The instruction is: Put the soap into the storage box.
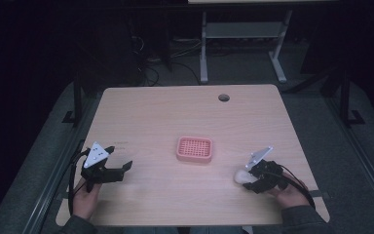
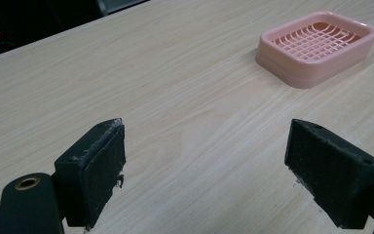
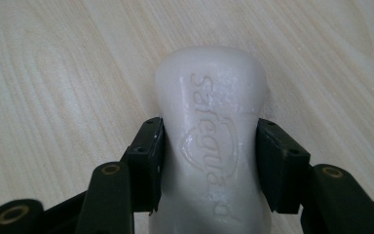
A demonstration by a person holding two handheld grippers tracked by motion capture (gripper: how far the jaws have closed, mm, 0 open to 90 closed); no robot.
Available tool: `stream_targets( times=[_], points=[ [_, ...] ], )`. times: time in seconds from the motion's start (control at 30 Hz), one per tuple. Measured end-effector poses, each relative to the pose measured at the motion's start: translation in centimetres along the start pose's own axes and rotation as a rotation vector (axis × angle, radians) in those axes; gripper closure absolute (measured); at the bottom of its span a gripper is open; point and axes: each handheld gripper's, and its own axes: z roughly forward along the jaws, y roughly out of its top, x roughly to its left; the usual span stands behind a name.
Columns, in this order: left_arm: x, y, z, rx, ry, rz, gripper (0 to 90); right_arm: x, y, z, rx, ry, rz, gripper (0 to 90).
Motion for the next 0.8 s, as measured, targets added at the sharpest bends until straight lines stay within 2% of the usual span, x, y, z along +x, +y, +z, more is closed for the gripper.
stream_targets(
  times=[0.33, 0.8],
  points=[
    [0.1, 0.0, -0.1, 0.002, 0.0, 0.0, 14.3, 0.5, 0.7, -0.7, -0.009, -0.004, -0.03, 48.2],
    [0.1, 0.0, -0.1, 0.001, 0.002, -0.008, 14.3, -0.2, 2.2, -1.9, 0.002, -0.016, -0.057, 48.2]
  ],
)
